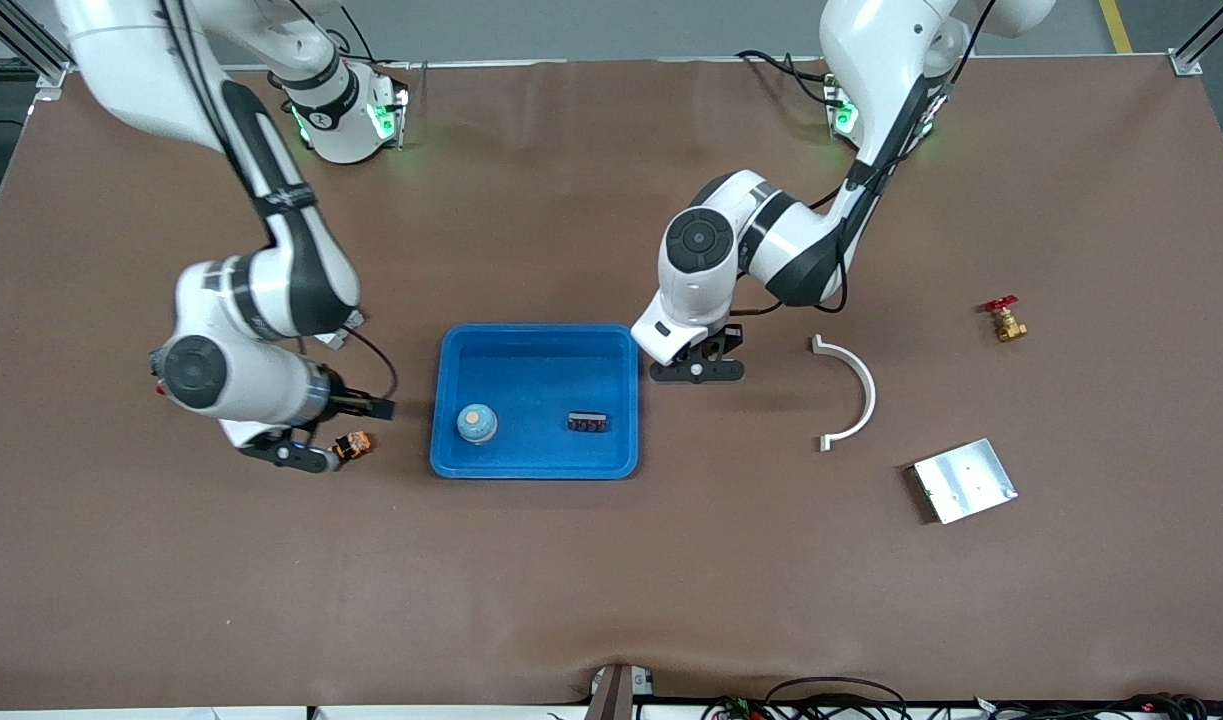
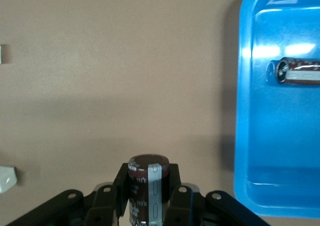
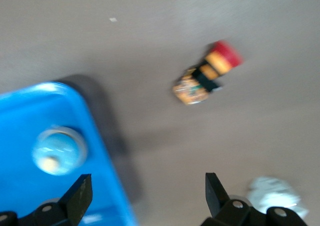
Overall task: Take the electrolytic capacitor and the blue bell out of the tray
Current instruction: 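Place the bell on the table with the right gripper while the left gripper lifts, then grasp the other bell with the right gripper while the left gripper nears the bracket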
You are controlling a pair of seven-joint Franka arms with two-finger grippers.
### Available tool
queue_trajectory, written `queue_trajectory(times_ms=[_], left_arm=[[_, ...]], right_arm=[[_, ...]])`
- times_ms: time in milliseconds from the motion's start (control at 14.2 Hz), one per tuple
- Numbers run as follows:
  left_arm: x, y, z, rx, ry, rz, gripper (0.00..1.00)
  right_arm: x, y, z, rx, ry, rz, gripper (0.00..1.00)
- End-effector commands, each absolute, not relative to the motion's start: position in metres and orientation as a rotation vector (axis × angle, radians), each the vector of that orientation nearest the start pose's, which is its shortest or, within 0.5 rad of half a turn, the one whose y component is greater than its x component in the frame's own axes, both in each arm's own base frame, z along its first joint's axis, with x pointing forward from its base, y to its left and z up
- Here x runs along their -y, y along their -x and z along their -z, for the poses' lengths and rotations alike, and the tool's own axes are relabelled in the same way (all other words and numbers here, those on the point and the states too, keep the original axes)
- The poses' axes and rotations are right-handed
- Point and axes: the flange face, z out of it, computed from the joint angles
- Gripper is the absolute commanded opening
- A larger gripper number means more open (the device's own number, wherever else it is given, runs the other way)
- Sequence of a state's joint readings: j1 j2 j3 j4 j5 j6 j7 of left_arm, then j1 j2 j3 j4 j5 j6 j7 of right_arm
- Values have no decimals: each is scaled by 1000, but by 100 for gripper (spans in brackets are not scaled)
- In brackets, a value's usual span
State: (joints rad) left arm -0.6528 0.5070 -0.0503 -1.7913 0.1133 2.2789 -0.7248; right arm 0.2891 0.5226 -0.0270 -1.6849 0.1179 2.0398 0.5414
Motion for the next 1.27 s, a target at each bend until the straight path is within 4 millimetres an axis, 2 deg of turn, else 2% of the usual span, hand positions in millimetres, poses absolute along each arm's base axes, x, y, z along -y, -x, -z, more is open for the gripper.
queue_trajectory(times_ms=[0,70,141,282,423,634,705,846,916,986,1198], left_arm=[[399,-484,-262,-141,3093,115,0],[388,-490,-258,-145,3092,113,0],[375,-497,-258,-147,3089,107,0],[365,-499,-257,-190,3067,114,0],[328,-512,-262,-238,3038,122,0],[313,-516,-254,-314,3032,111,0],[308,-511,-250,-345,3038,127,0],[276,-513,-245,-376,3044,148,0],[270,-510,-244,-421,3038,147,0],[254,-516,-242,-425,3036,143,0],[249,-517,-226,-438,3045,156,0]], right_arm=[[-252,-641,-257,-741,3027,-290,100],[-268,-640,-247,-802,3014,-278,100],[-274,-643,-241,-845,2984,-224,100],[-286,-638,-228,-870,2965,-187,100],[-286,-637,-223,-897,2961,-191,100],[-278,-635,-215,-935,2958,-210,100],[-282,-632,-208,-926,2967,-224,100],[-285,-631,-204,-924,2964,-220,100],[-286,-631,-200,-931,2961,-219,100],[-287,-630,-198,-929,2960,-214,100],[-286,-629,-194,-933,2962,-218,100]])
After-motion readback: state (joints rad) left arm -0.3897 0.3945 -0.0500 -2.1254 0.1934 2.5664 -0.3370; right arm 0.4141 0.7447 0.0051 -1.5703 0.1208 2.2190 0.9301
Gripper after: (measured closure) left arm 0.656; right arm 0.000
